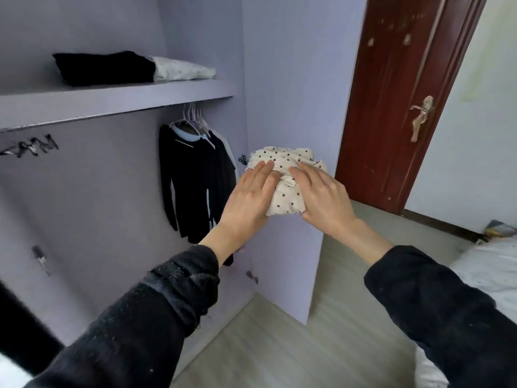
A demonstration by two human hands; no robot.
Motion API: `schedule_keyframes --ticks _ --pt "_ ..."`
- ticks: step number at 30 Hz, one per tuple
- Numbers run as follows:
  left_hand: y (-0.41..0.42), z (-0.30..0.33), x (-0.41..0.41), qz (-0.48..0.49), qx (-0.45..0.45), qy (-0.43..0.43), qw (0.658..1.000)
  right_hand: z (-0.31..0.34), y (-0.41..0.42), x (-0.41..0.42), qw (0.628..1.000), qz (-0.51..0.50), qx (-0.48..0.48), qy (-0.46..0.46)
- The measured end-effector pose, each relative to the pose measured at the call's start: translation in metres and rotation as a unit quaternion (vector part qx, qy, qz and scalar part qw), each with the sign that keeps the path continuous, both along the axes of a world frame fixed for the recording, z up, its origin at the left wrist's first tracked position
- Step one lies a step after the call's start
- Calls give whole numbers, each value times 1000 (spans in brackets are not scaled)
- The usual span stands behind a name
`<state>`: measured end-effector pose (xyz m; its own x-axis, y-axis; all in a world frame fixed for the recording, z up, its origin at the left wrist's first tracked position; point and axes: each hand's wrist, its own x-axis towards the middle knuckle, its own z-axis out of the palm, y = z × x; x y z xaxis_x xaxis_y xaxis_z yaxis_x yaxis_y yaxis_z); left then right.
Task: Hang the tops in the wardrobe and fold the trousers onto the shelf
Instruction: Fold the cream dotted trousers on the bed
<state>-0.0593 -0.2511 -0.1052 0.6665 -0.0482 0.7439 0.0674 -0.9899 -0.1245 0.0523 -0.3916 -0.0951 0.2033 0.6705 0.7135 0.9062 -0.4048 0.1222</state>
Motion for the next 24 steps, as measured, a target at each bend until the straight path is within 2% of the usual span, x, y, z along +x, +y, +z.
schedule_keyframes --ticks 8,14,24 --pt "158 76 71 64 49 -85 993 84 175 89 992 82 47 -87" --pt "266 158 95 179 87 -72 977 161 301 132 981 164 56 -85" --pt "381 235 49 361 122 -84 921 242 477 110 946 297 77 -104"
